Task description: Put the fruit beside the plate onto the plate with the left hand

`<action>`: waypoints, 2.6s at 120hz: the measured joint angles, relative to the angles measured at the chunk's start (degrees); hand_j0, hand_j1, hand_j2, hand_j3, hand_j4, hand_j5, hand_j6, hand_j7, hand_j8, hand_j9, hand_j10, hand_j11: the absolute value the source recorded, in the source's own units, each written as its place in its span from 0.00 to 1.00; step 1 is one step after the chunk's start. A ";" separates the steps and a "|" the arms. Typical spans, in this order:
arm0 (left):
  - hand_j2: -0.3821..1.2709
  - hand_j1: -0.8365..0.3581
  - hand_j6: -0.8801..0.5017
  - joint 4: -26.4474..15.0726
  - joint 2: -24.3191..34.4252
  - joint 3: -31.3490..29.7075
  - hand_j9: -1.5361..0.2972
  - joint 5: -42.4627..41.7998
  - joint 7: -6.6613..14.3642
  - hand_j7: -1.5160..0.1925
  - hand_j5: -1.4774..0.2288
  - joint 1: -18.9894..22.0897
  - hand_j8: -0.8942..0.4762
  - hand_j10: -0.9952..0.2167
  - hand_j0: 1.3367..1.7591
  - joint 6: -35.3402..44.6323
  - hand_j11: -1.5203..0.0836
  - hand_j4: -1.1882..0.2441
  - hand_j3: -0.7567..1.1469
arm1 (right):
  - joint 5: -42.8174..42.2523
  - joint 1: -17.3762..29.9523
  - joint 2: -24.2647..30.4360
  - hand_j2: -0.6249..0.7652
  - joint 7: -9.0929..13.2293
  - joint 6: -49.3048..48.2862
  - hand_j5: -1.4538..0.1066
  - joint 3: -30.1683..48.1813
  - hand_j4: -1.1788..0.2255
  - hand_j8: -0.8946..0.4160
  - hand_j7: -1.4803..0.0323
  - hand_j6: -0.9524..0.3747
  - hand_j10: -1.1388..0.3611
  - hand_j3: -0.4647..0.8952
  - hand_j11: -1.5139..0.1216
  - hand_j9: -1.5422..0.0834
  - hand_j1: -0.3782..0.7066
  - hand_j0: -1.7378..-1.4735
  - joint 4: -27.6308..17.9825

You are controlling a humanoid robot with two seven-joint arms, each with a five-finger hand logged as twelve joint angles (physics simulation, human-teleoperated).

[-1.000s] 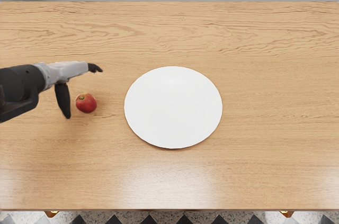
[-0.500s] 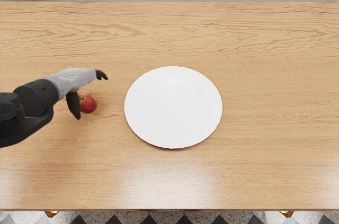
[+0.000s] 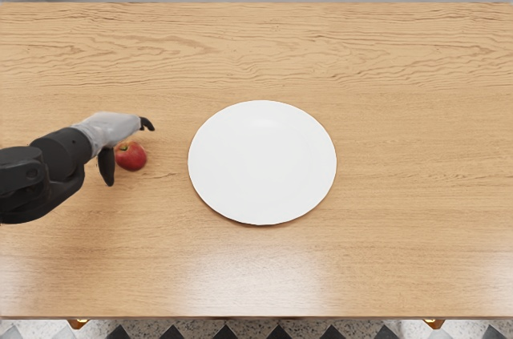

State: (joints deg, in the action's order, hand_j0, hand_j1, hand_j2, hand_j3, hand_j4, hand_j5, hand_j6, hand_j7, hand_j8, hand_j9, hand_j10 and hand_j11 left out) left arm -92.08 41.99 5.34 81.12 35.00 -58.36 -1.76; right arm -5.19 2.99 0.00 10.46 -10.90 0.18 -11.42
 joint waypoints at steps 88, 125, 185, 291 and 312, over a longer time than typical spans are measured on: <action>0.27 0.66 0.39 4.25 -3.06 -0.09 0.60 1.26 0.00 0.63 0.61 0.41 0.40 0.54 0.76 0.06 0.68 0.59 0.40 | 0.00 0.00 0.00 0.45 0.00 0.00 0.92 0.00 0.83 0.67 0.97 0.71 0.75 0.34 0.91 0.94 0.04 0.30 0.02; 0.29 0.53 0.30 4.28 -3.10 -0.14 0.51 0.94 0.00 0.54 0.51 0.44 0.31 0.44 0.76 0.11 0.57 0.51 0.40 | 0.00 0.00 0.00 0.45 0.00 0.00 0.92 0.00 0.83 0.67 0.97 0.71 0.75 0.34 0.91 0.94 0.04 0.30 0.02; 0.38 0.47 0.34 4.71 -3.06 -0.38 0.33 -0.05 0.09 0.35 0.34 0.87 0.31 0.24 0.74 0.26 0.37 0.38 0.40 | 0.00 0.00 0.00 0.45 0.00 0.00 0.92 0.00 0.83 0.67 0.97 0.71 0.75 0.34 0.91 0.94 0.04 0.30 0.02; 0.48 0.39 0.46 4.78 -9.79 0.44 0.23 -6.96 0.04 0.23 0.19 -10.91 0.40 0.16 0.73 -1.42 0.25 0.49 0.40 | 0.00 0.00 0.00 0.45 0.00 0.00 0.92 0.00 0.83 0.67 0.97 0.71 0.75 0.34 0.91 0.94 0.04 0.30 0.01; 0.46 0.41 0.44 4.80 -14.89 0.38 0.23 -8.15 0.04 0.24 0.19 -13.65 0.38 0.16 0.73 -2.02 0.25 0.48 0.40 | 0.00 0.00 0.00 0.45 0.00 0.00 0.92 0.00 0.83 0.67 0.97 0.71 0.75 0.34 0.91 0.94 0.04 0.30 0.02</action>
State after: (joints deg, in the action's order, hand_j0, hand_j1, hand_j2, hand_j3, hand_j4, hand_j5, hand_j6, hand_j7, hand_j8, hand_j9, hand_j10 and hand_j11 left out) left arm -87.29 27.10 5.71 72.97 35.04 -72.01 -3.79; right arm -5.19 2.99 0.00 10.46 -10.90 0.18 -11.41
